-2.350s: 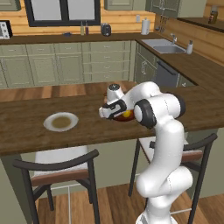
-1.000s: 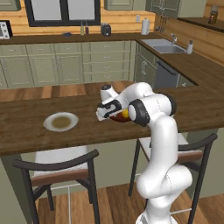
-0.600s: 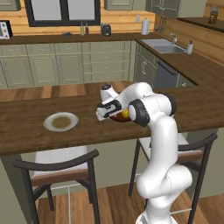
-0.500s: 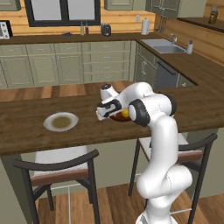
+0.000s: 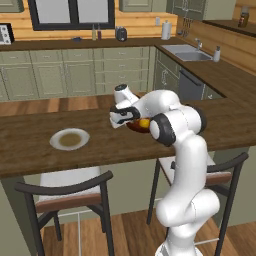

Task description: Pick the chicken drumstick and lemon from their plates and place them in the bowl. Then put the bowl in the fridge.

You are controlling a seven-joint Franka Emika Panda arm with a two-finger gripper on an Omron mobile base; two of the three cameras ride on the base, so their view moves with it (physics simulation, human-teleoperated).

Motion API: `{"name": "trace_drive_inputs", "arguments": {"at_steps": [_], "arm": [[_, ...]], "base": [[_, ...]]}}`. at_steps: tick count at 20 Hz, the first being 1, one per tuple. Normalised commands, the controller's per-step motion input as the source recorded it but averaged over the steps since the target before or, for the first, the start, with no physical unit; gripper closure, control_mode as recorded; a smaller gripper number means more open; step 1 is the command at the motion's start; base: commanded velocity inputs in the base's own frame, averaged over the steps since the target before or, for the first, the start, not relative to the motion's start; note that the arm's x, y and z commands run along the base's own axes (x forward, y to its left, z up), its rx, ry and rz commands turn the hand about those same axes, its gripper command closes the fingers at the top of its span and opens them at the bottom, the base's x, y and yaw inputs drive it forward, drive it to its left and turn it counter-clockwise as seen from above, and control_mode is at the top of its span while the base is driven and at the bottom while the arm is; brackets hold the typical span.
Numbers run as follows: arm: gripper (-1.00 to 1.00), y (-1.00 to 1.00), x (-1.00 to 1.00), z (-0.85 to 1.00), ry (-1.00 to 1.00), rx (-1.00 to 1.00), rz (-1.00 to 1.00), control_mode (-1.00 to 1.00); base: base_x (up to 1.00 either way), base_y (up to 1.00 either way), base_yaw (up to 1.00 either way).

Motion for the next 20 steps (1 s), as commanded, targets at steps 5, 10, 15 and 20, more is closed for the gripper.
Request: {"name": "trace_drive_inputs", "arguments": {"at_steps": [5,10,15,20], "arm": [[1.0,-0.28,-0.15,0.46,0.0,-0.11,0.17,-1.0],[1.0,-0.92,-0.81,0.35,-0.04,-0.1,0.39,-1.0],[1.0,-0.52,-1.0,0.4,-0.02,-0.1,0.49,-1.0],[1.0,-0.15,-1.0,0.52,0.0,-0.04,0.58,-1.0]], "base": [[0.0,0.0,0.0],[0.0,0.0,0.0],[0.0,0.0,0.0],[0.0,0.0,0.0]]}}
